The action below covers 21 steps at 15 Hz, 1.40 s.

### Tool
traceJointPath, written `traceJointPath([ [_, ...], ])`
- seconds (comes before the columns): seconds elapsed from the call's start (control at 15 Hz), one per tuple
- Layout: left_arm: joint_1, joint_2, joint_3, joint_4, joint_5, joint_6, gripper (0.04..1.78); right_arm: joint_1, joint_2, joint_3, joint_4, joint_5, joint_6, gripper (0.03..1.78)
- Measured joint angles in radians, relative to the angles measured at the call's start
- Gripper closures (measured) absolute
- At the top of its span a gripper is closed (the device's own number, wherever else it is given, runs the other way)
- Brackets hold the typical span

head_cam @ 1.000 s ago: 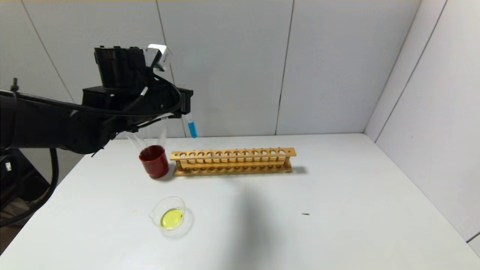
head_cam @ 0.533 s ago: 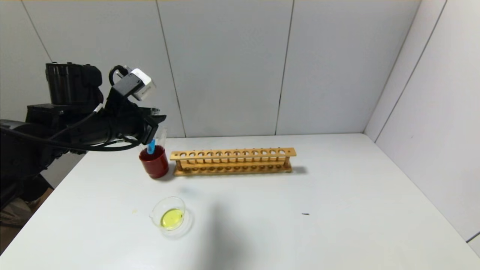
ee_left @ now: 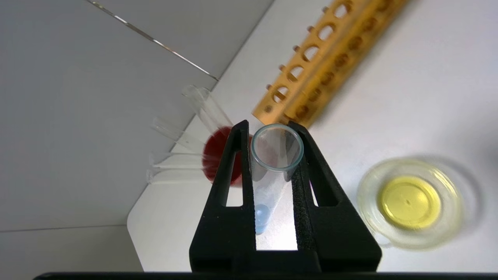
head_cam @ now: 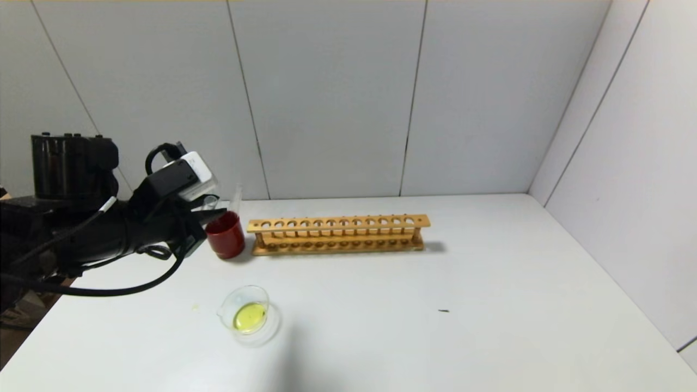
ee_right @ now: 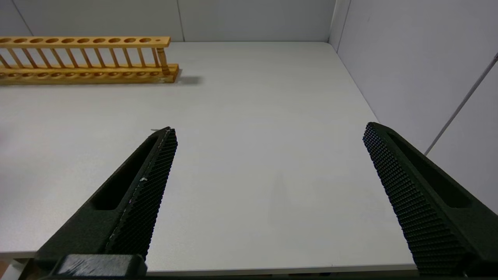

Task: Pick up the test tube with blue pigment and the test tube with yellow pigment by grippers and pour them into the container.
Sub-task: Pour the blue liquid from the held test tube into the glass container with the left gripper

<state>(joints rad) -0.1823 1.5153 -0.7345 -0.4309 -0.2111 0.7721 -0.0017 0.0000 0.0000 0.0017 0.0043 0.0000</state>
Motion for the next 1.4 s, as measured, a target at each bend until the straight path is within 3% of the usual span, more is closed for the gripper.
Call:
traceJointPath([
  [0.2,0.013,-0.048,0.116,-0.056,-0.053,0.105,1.50,0.000,0.000,0.000,0.000,0.000,0.000,0.06],
  [0.6,0.084,-0.080,0.248,-0.123,-0.058,0.331,1.50,0.000,0.000,0.000,0.000,0.000,0.000,0.06],
  [0.8,0.112,-0.027,0.269,-0.268,-0.098,0.487,1.50,0.000,0.000,0.000,0.000,0.000,0.000,0.06],
  [1.07,0.119,0.084,0.344,-0.575,-0.144,0.506,1.50,0.000,0.000,0.000,0.000,0.000,0.000,0.06],
  [1.4,0.118,0.121,0.363,-0.601,-0.164,0.546,1.50,0.000,0.000,0.000,0.000,0.000,0.000,0.06],
])
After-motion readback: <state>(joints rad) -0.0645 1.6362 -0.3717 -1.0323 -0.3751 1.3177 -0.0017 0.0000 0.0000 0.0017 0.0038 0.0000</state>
